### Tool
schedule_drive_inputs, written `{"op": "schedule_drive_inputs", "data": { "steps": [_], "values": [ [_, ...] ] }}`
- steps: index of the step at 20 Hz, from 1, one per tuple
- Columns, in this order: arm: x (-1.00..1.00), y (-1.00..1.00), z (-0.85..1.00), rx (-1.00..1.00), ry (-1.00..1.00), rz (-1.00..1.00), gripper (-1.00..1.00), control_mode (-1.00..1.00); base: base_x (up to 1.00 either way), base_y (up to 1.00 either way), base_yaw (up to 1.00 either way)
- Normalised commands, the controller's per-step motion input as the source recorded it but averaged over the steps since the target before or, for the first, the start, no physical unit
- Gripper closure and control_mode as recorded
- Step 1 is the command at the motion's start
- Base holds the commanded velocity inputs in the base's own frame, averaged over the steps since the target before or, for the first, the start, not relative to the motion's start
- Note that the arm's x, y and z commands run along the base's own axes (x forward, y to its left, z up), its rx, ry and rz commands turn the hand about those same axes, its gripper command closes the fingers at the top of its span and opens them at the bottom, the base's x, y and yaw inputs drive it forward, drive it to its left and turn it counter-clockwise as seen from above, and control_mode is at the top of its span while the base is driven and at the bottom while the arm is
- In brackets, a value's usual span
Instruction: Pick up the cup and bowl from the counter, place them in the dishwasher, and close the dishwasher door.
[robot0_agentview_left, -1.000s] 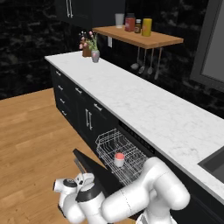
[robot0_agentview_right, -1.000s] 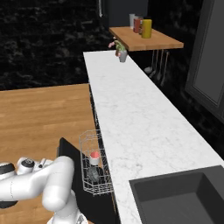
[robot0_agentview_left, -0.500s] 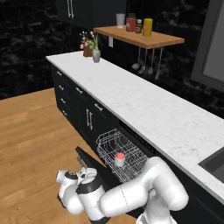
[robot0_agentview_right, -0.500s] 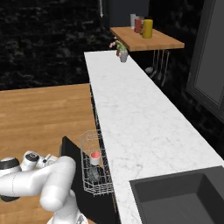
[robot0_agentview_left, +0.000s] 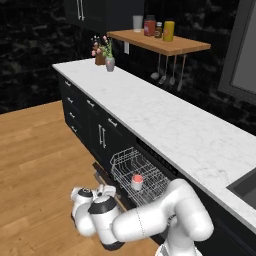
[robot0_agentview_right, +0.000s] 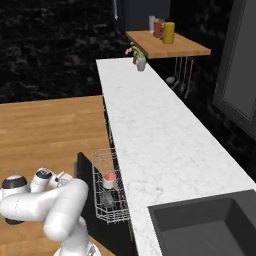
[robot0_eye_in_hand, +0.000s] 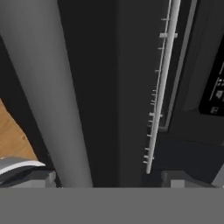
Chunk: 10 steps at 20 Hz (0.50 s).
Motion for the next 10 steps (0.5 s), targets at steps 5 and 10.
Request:
{"op": "schedule_drive_inputs", "data": {
  "steps": [5, 10],
  "values": [
    [0.68, -0.68, -0.68, -0.51, -0.02, -0.33, -1.00, -1.00, 0.00, 0.00, 0.00],
    [0.67, -0.56, -0.77, -0.48, -0.05, -0.30, -1.00, -1.00, 0.00, 0.00, 0.00]
  ]
}}
